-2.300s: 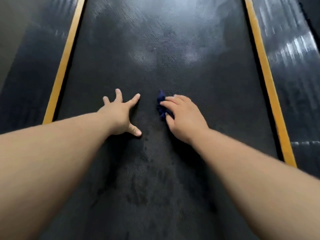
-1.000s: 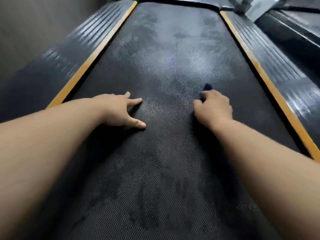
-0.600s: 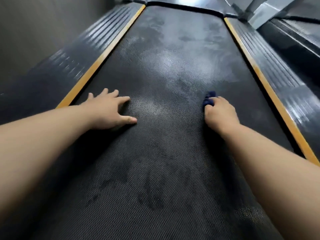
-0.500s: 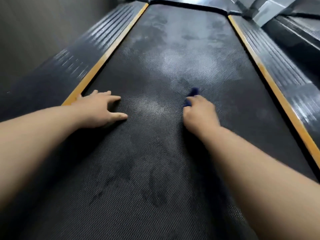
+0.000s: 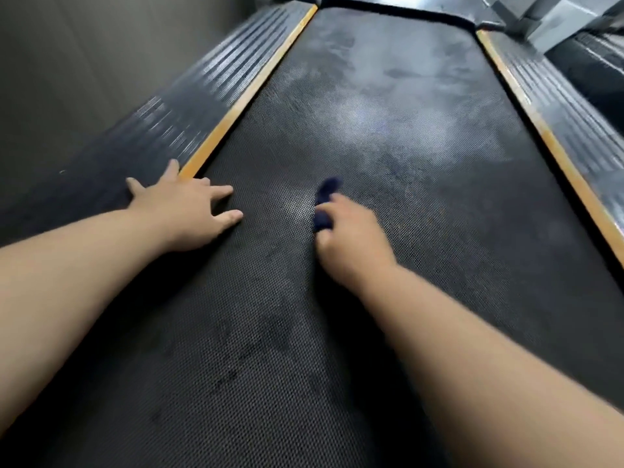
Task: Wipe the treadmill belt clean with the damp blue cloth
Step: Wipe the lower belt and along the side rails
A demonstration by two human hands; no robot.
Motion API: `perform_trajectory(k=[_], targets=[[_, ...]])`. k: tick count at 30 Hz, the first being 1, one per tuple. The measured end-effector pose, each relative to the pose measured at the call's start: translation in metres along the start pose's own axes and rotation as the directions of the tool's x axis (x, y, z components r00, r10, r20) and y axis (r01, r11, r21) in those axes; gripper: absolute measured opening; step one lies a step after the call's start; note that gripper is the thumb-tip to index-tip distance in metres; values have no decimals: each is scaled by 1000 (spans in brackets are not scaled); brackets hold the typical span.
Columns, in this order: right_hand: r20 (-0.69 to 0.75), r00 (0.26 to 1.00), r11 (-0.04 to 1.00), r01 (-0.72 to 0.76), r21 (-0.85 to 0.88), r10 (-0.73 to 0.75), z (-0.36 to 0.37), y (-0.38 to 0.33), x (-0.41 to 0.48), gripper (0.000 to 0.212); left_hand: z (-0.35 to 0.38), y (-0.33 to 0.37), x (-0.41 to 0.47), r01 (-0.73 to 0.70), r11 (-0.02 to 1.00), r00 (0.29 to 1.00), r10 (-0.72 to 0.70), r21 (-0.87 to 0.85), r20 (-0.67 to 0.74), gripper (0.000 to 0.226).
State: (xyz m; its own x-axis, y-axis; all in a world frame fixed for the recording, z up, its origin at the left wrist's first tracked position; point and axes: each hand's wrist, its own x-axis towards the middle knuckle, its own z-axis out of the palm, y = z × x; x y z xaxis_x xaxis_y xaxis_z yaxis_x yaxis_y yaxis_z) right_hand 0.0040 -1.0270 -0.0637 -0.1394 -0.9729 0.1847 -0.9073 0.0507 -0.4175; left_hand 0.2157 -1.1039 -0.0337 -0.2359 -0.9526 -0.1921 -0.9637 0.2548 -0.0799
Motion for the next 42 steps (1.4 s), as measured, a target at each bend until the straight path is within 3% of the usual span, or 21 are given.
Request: perform_trajectory(k=[2,4,6,8,10,13,17,19,21,23,25,27,29,32,34,36,39,42], targets=[[108,968,972,219,84,-227,10,-25,-22,34,-1,-3,0,-12,1000,1000,11,28,25,63],[156,936,947,300,116,-316,1,-16,-18,37,-3,-9,3,-31,999,998,31,14,56,58],[125,978,986,166,29,-168,-10,14,3,32,-8,-15,8,-65,996,995,69,-55,66,50],[20,992,993,-121,-12,121,-22,35,18,27,-10,-23,10,-81,990,997,82,-119,9,45],[-53,980,982,-191,13,191,-14,19,17,22,-10,-29,10,-82,990,994,74,-111,-77,47],[24,998,995,56,87,-58,16,-42,-6,29,-4,-36,4,-69,993,991,57,-95,-120,51],[193,918,936,328,125,-348,15,-65,-19,42,1,-44,-2,-53,991,988,34,-126,-150,48],[226,943,970,237,57,-244,5,-41,3,35,-3,-44,-2,-53,991,991,38,-121,-126,47],[117,993,999,-24,-26,27,-7,-17,25,27,-7,-47,-1,-49,991,994,36,-126,-103,47],[53,978,979,-202,-24,203,-2,-23,30,20,-8,-52,1,-61,989,994,48,-138,-95,46],[120,990,996,-83,28,80,21,-55,25,13,-7,-53,3,-85,984,994,74,-154,-76,46],[208,967,973,105,204,-148,38,-87,16,30,-8,-51,1,-98,977,995,93,-192,-37,51],[206,956,932,129,340,-208,22,-94,13,48,-11,-43,-9,-110,948,994,104,-299,-35,54],[62,995,953,51,297,-73,-15,-51,17,49,-1,-12,-40,-247,902,964,194,-354,-180,60],[62,996,990,-69,123,62,-25,-21,9,44,12,16,-56,-366,871,928,317,-328,-194,62],[89,985,976,-159,148,147,-17,-14,-5,41,24,32,-48,-406,864,911,356,-299,-208,50],[81,987,962,-152,226,137,-7,-19,-19,39,26,32,-6,-384,908,875,300,-166,-380,39],[74,988,965,-149,214,136,-6,-17,-21,39,9,27,35,-284,955,922,246,-87,-300,36]])
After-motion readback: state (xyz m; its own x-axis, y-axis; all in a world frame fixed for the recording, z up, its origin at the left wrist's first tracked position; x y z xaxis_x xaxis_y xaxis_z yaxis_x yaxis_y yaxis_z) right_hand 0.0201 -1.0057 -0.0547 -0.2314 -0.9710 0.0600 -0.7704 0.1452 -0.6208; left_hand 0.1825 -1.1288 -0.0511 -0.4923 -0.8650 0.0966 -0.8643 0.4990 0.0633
